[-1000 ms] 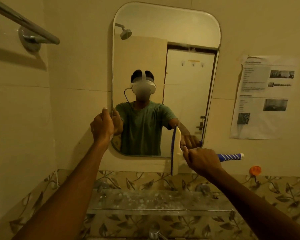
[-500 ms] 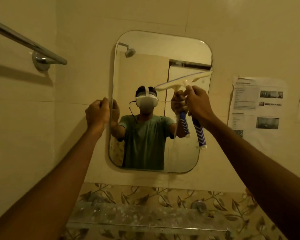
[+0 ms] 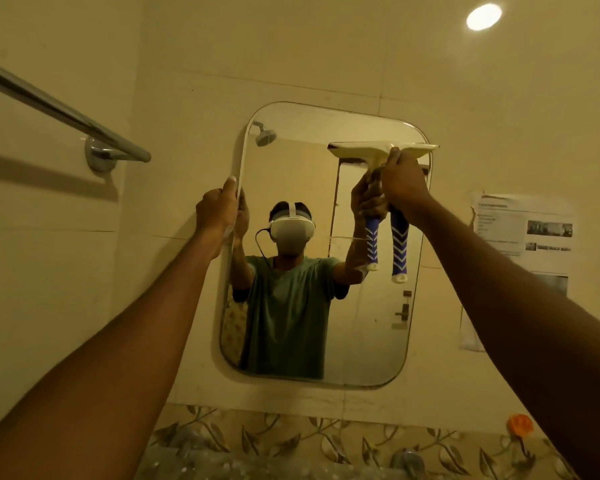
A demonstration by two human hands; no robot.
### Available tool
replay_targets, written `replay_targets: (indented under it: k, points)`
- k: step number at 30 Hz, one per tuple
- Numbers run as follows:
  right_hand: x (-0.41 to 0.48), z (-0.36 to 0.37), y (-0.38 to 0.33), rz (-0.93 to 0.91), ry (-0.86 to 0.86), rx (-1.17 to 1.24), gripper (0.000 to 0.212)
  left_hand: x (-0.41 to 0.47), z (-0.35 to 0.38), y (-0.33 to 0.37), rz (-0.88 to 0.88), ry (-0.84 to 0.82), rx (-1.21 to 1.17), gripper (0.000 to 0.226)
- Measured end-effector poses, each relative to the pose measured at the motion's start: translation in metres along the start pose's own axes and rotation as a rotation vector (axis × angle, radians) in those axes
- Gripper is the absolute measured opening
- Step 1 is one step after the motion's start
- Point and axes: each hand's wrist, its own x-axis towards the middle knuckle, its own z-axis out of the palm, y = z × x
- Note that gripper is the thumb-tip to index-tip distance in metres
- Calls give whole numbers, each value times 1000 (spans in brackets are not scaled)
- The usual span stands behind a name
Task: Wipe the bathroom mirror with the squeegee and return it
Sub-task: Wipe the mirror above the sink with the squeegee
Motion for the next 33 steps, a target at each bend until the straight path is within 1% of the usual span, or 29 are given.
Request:
replay_targets:
  k: [4,7,10,14,17,19,22,26,29,33]
  points:
    - [-32,10,27,100,-23,8,44,5,7,-4,28,44,76,49]
    - [-78,26,70,129,-56,-52,42,6,8,-7,51,61,128,45]
    - [-120,39,96,185,-36,-92,43,8,8,-10,87,74,180,44]
    - [-165,47,115,211,-36,-161,41,7,5,-10,117,60,245,51]
    - [-176,44,115,200,-32,-172,42,5,1,-14,132,40,239,50]
    - [-161,40,101,166,0,-134,41,3,1,-19,153,29,230,49]
    - [-107,29,66,110,66,-57,41,-3,1,-28,169,48,247,50]
    - [-28,10,12,38,127,-67,45,-3,2,-32,173,61,263,52]
    - [10,5,-6,44,197,-62,48,0,3,-32,164,60,274,55]
    - [23,10,-5,106,151,-46,47,3,3,-35,180,67,293,61]
